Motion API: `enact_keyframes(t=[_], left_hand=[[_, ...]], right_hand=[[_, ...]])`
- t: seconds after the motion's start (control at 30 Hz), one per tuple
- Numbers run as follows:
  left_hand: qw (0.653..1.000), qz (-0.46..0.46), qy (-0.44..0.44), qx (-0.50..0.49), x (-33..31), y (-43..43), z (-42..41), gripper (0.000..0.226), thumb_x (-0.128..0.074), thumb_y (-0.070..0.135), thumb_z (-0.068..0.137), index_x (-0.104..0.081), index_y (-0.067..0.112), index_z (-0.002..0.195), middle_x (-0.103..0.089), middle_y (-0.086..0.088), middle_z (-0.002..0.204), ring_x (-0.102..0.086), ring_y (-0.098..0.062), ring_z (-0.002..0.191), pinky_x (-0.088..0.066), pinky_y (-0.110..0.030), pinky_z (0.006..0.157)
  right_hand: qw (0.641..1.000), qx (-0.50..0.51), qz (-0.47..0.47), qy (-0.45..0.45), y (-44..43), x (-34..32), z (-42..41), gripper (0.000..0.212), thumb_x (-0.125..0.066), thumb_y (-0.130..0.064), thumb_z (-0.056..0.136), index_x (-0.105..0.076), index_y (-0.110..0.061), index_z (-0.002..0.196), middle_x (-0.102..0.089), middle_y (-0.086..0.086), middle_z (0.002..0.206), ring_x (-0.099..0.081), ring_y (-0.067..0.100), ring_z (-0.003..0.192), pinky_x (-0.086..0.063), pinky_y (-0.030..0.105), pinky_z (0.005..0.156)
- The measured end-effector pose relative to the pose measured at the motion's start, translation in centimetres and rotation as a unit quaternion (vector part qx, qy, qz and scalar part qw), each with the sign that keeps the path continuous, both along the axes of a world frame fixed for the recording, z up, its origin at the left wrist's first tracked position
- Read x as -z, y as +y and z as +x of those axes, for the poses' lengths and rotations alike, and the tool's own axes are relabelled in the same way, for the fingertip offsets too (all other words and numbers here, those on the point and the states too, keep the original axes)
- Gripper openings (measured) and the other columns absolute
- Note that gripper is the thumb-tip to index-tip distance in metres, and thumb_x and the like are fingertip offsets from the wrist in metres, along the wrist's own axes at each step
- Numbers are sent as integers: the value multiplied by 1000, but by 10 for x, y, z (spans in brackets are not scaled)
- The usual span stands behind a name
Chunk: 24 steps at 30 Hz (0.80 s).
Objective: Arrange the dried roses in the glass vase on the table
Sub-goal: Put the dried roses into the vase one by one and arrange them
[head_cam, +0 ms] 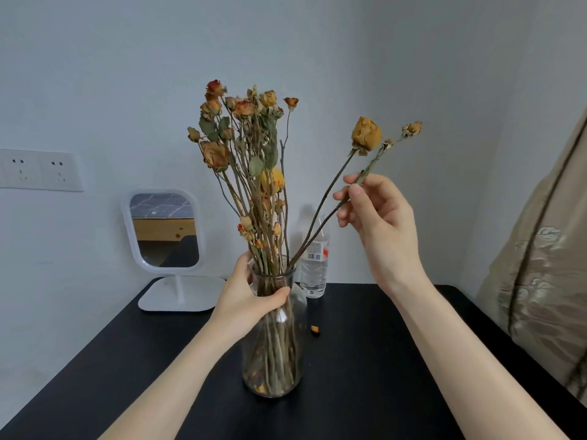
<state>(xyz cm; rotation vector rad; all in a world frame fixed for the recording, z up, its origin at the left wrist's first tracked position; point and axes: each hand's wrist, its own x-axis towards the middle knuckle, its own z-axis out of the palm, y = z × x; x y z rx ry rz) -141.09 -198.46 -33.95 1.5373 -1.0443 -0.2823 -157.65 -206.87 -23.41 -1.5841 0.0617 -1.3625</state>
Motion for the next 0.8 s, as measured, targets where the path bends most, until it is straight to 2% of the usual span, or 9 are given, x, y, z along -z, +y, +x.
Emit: enact_keyframes(t=[0.1,0.17,0.23,0.37,0.5,0.63,0.7,0.8], left_hand=[[1000,14,9,19,-1,1,3,65,-78,22,71,-42,38,122,-55,23,114,-52,-2,109,-39,-26,97],[999,26,11,32,-2,2,5,55,-77,20,72,-44,46,107,-55,27,109,-53,4,101,-39,-23,92],[998,39,18,49,-4,4,8,52,-77,19,72,-44,47,101,-55,28,106,-52,4,101,-38,-23,91],[993,60,33,93,-9,7,13,50,-75,16,74,-47,45,103,-58,19,113,-53,-4,108,-40,-29,97],[990,64,51,118,-11,9,16,49,-75,14,75,-50,42,105,-59,16,116,-55,-6,109,-41,-28,95],[988,54,67,130,-10,10,16,50,-75,13,74,-52,39,111,-63,13,116,-58,-5,108,-44,-21,86],[987,53,71,133,-10,11,15,50,-75,12,75,-52,38,111,-63,12,115,-59,-6,108,-45,-20,85],[987,51,74,133,-11,11,14,50,-75,12,75,-50,40,109,-62,11,116,-58,-7,109,-45,-22,86]], right_hand=[[1000,-14,-9,4,3,-3,3,17,-44,-2,96,-58,-10,97,-61,3,80,-54,9,60,-49,18,61],[999,-18,-20,20,5,-4,6,16,-43,-1,96,-57,-9,99,-61,4,81,-54,8,60,-50,17,61],[998,-26,-27,41,8,-4,8,17,-43,0,96,-56,-10,98,-60,5,80,-54,7,59,-50,17,59],[994,-13,-47,101,11,-3,13,14,-45,-1,95,-57,-10,95,-61,3,78,-53,6,57,-49,18,56],[977,20,-72,201,14,0,19,12,-53,-7,93,-59,-15,87,-66,1,77,-54,8,50,-47,23,49],[948,77,-120,284,17,7,27,8,-60,-18,90,-63,-15,84,-67,1,74,-54,5,41,-42,14,41],[935,105,-133,312,18,11,31,9,-61,-23,90,-64,-18,82,-66,-1,75,-54,2,40,-41,9,41],[916,140,-147,346,19,17,35,9,-64,-26,88,-64,-21,80,-64,-6,75,-53,0,46,-43,12,48]])
